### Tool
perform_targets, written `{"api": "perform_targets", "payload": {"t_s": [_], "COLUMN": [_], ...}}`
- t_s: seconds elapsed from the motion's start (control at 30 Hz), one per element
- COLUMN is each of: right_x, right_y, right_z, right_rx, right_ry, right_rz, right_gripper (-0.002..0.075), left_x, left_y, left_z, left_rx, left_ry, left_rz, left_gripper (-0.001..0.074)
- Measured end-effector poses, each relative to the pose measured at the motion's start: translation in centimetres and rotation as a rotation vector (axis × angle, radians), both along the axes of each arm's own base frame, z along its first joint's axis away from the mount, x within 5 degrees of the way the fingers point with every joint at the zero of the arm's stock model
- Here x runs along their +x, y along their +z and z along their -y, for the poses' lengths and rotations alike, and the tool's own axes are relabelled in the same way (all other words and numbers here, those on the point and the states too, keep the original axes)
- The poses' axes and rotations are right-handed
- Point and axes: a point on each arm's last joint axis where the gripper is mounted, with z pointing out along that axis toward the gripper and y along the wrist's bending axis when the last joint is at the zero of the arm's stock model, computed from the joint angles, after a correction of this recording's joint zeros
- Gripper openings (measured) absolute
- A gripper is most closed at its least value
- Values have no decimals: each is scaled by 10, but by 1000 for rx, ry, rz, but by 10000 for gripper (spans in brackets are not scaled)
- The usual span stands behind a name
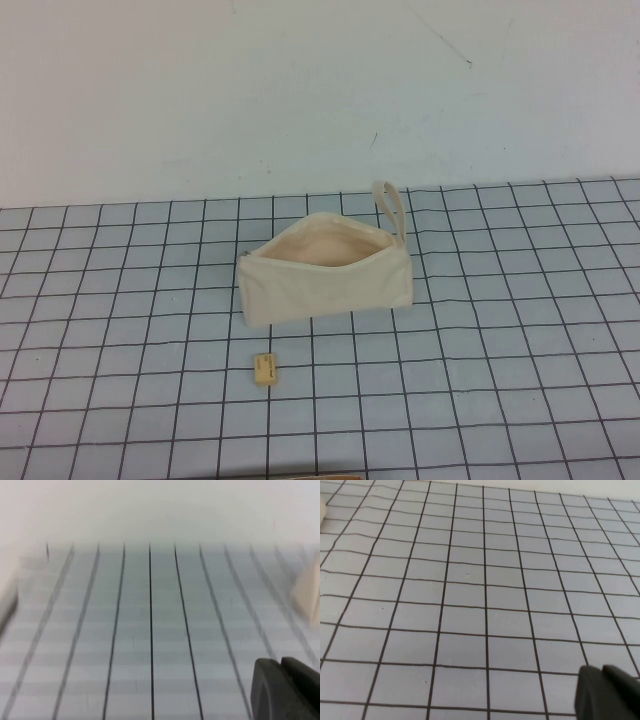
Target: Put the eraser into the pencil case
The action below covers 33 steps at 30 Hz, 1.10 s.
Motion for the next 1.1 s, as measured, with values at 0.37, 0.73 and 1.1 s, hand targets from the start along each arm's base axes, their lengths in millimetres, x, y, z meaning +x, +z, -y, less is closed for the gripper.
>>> {"api": "perform_targets", "payload": {"t_s": [0.37,0.73,1.1], "right_x": [0,0,0], "right_y": [0,0,0], "right_z": [0,0,0], "right_rx": [0,0,0], "right_ry": [0,0,0], "right_rz": [0,0,0], "right_gripper": [-1,-1,-1], "left_x": [-3,-10,1], "left_y": [48,66,175], "left_z": [-4,-5,-1], "left_rx": [-14,-23,2], "left_ry": [44,58,10], "left_rz": [530,717,373], "left_gripper": [-3,-3,-3]}}
